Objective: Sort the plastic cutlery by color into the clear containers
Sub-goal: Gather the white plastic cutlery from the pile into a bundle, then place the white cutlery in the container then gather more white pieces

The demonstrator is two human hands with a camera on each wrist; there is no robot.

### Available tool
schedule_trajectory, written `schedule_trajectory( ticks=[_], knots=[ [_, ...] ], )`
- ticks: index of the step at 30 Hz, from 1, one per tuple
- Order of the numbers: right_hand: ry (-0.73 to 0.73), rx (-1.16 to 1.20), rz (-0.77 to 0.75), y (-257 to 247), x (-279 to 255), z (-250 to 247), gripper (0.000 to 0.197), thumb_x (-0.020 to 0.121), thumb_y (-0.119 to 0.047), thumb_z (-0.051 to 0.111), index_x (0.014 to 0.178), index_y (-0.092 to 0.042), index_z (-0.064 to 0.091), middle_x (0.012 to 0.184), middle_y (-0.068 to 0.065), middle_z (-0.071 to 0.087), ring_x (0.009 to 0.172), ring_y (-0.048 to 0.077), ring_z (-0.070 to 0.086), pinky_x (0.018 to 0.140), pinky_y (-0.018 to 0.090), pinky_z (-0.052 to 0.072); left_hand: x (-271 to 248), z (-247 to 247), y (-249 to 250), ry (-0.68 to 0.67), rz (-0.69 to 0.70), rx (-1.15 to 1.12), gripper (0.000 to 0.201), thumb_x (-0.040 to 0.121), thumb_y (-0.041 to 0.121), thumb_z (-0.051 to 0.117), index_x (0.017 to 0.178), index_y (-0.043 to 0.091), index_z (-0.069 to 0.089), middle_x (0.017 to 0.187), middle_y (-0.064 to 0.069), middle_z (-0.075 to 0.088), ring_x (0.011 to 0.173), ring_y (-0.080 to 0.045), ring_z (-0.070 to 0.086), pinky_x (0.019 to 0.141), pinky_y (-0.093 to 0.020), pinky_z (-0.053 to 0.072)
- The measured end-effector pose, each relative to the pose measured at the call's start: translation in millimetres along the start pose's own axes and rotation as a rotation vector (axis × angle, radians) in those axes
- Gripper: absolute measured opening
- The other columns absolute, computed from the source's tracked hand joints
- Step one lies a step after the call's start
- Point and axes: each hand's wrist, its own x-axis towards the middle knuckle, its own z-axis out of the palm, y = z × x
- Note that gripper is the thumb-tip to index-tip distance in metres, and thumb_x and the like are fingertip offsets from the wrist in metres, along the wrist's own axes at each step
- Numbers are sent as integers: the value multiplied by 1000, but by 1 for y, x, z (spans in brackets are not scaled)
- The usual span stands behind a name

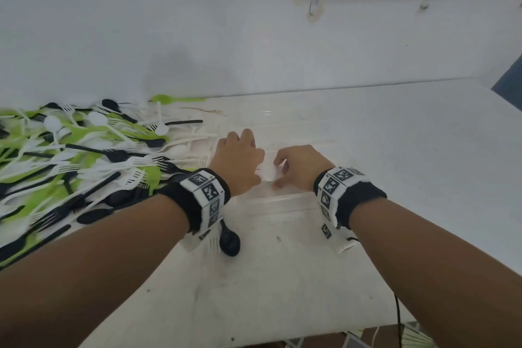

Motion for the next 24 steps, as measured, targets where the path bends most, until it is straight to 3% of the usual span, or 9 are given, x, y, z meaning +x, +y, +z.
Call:
schedule_trajectory(
  ticks=[4, 7, 10, 12, 15, 17, 19, 21, 24],
  knots=[
    [148, -2, -77, -10, -5, -5, 29, 83, -58, 70, 100, -35, 67, 89, -15, 57, 86, 7, 55, 79, 32, 50, -15, -6, -26, 24, 15, -456, 44, 90, 39, 70, 132, 33, 58, 124, 3, 42, 113, -19, 44, 101, -37, 42],
    [305, 66, -161, -33, -6, -9, 15, 90, -44, 58, 91, -32, 67, 87, -10, 60, 85, 14, 59, 77, 34, 50, -32, -9, -52, 121, -59, -452, 40, 93, 27, 63, 133, 26, 57, 120, 0, 46, 113, -23, 49, 96, -39, 47],
    [313, 132, -276, -63, -3, -9, 15, 91, -42, 57, 99, -33, 66, 92, -10, 59, 88, 13, 58, 79, 32, 49, -53, -16, -82, 59, -233, -353, 50, 93, 29, 61, 141, 25, 47, 130, -6, 46, 120, -28, 49, 97, -41, 47],
    [272, 146, -358, -87, -1, -4, 21, 92, -43, 58, 110, -33, 65, 99, -8, 59, 91, 12, 58, 82, 29, 48, -70, -18, -100, -55, -328, -313, 60, 94, 40, 60, 148, 26, 39, 144, -8, 43, 132, -29, 45, 106, -45, 44],
    [178, 140, -431, -124, 0, 9, 29, 95, -45, 59, 121, -32, 62, 107, -5, 60, 94, 12, 58, 86, 30, 47, -98, -16, -120, -144, -406, -337, 69, 94, 51, 62, 153, 25, 36, 148, -9, 47, 136, -28, 47, 110, -44, 42],
    [78, 84, -441, -145, 0, 19, 29, 96, -41, 57, 123, -31, 60, 112, -3, 62, 100, 17, 58, 91, 36, 49, -114, -12, -131, -171, -421, -355, 66, 94, 51, 63, 150, 23, 41, 142, -8, 56, 128, -25, 54, 106, -40, 46],
    [-65, -134, -450, -160, 0, 30, 30, 96, -26, 55, 125, -32, 61, 117, 0, 62, 105, 21, 57, 93, 40, 50, -129, -5, -138, -204, -405, -329, 56, 96, 49, 62, 143, 23, 49, 132, -4, 61, 118, -24, 58, 101, -40, 48],
    [-222, -369, -450, -168, -3, 42, 37, 91, -10, 54, 118, -34, 64, 117, 0, 60, 104, 22, 58, 89, 39, 53, -139, 0, -145, -228, -355, -286, 43, 96, 49, 60, 132, 25, 56, 121, -2, 64, 109, -23, 58, 96, -40, 49],
    [-366, -553, -429, -168, -6, 53, 40, 87, 0, 57, 107, -32, 70, 114, -2, 60, 103, 23, 61, 78, 33, 52, -149, 5, -154, -227, -278, -295, 27, 95, 44, 58, 119, 30, 61, 106, 4, 62, 101, -21, 57, 92, -40, 50]
  ],
)
